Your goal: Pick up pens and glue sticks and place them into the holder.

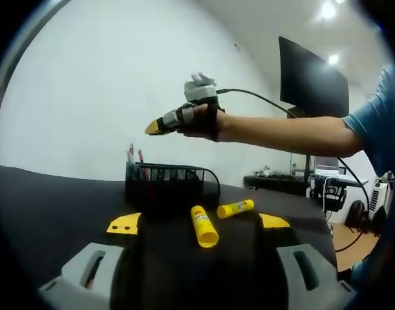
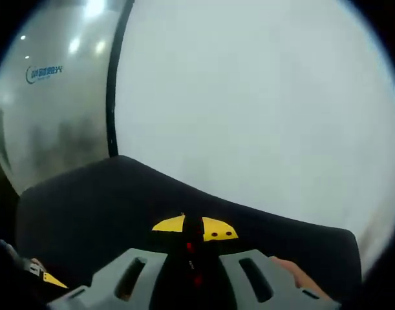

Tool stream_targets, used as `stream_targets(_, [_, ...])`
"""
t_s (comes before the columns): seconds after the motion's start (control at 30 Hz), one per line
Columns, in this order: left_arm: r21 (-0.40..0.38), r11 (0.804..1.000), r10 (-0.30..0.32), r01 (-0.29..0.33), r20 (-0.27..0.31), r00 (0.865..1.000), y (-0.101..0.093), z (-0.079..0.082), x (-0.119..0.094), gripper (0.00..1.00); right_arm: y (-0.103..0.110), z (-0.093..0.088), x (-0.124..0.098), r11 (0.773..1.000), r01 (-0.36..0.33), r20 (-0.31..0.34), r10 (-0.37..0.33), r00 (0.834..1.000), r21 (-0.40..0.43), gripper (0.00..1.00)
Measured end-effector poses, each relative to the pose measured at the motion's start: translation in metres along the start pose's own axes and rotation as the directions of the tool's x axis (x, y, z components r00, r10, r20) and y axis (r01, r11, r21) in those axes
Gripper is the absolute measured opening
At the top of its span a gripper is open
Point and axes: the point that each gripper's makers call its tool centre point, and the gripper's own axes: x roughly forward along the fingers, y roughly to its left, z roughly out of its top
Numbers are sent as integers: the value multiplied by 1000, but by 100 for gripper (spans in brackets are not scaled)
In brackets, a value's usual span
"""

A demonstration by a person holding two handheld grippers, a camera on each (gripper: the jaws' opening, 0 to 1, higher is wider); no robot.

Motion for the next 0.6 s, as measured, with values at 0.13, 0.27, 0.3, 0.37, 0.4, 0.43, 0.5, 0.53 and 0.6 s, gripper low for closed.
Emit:
stream_targets(0.13, [-1, 1000, 0, 0, -2, 1000, 1, 0, 0, 68, -1, 10, -12, 1000, 3, 23, -3, 1000, -12, 5])
stream_targets(0.27, [-5, 1000, 3, -3, -1, 1000, 2, 0, 0, 68, -4, 25, -33, 1000, -5, 88, 7, 996, -24, 7])
stream_targets(0.3, [-7, 1000, 4, -4, -1, 1000, 3, 0, 0, 68, -7, 29, -43, 1000, -5, 107, 8, 994, -27, 7])
stream_targets(0.37, [-7, 1000, 5, -5, -3, 1000, 3, 0, 0, 68, -10, 32, -55, 1000, -6, 123, 10, 992, -27, 8])
stream_targets(0.4, [-7, 1000, 5, -5, -5, 1000, 3, -1, 0, 68, -12, 33, -63, 1000, -6, 133, 10, 991, -29, 10])
stream_targets(0.43, [-6, 1000, 4, -4, -6, 1000, 3, -1, 0, 68, -14, 34, -71, 1000, -8, 143, 12, 990, -30, 10])
stream_targets(0.5, [-4, 1000, 6, -6, -13, 1000, 3, -2, 0, 67, -18, 35, -86, 999, -12, 157, 17, 987, -31, 12])
stream_targets(0.53, [-2, 1000, 7, -7, -14, 1000, 3, -2, 1, 67, -19, 35, -95, 999, -20, 164, 25, 986, -37, 13])
stream_targets(0.6, [-3, 1000, 13, -13, -25, 1000, 4, -4, 1, 67, -20, 31, -109, 997, -27, 166, 38, 985, -67, 16])
